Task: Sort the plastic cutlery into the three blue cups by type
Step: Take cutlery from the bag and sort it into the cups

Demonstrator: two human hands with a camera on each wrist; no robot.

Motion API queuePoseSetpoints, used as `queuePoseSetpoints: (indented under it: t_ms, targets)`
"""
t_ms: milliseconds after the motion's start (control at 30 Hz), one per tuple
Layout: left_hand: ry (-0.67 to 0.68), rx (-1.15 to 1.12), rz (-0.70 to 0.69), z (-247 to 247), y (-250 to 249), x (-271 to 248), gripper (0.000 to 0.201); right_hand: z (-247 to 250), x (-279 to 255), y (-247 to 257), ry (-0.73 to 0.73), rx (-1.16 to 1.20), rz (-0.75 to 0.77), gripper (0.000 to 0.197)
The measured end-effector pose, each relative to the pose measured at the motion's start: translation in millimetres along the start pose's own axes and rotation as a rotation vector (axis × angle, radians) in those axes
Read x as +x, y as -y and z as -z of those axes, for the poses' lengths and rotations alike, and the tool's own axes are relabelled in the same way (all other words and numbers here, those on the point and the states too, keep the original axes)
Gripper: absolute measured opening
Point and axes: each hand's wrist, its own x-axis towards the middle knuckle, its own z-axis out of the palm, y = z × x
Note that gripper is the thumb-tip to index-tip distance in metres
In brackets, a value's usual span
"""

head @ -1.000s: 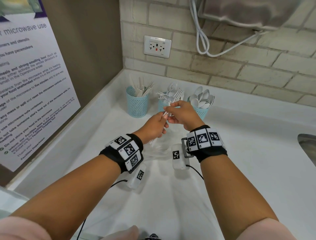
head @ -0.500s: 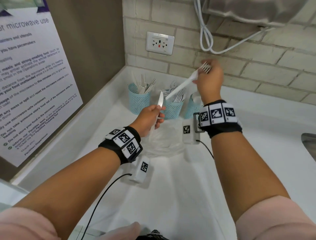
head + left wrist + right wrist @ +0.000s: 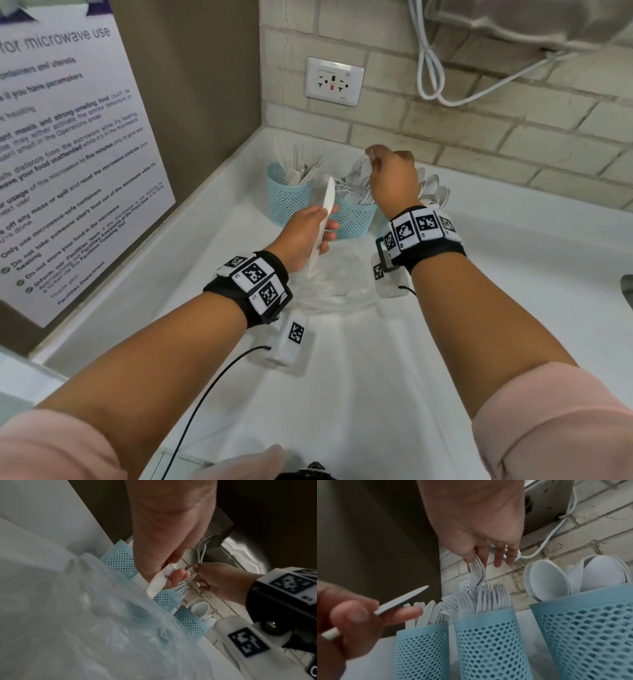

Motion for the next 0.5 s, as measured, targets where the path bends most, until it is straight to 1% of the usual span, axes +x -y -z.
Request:
queuePoseSetpoints:
  t_ms: [67, 167, 233, 333, 400, 433, 500]
  targets:
    - [-0.002, -0.014, 0.014, 0.4, 0.8, 0.3, 0.034, -4.6, -3.4, 0.5, 0.105, -0.165, 0.026, 0.032]
    - [0.0, -0.007, 0.013, 0.7, 2.1, -0.1, 0.034, -12.9, -8.5, -1.9, 0.311, -0.348, 0.003, 0.041]
    - [0.006, 0.002, 0.006, 1.5, 2.1, -1.1, 0.032, -14.7, -8.2, -3.5, 0.38, -0.364, -0.027, 0.046]
    - [0.015, 0.011, -0.003, 3.9, 3.8, -1.2, 0.031, -9.7, -6.2, -3.5, 0.46, -0.373, -0.034, 0.048]
    - [0.025, 0.016, -0.012, 5.0, 4.5, -2.0, 0.03, -5.3, -6.4, -2.5, 0.468, -0.353, -0.037, 0.048]
    - [0.029, 0.021, -0.019, 5.3, 4.5, -2.4, 0.03, -3.3, -7.1, -1.0, 0.437, -0.326, -0.039, 0.048]
    - [0.032, 0.038, -0.039, 5.6, 4.3, -3.5, 0.03, 0.1, -9.3, 5.1, 0.311, -0.256, -0.02, 0.046]
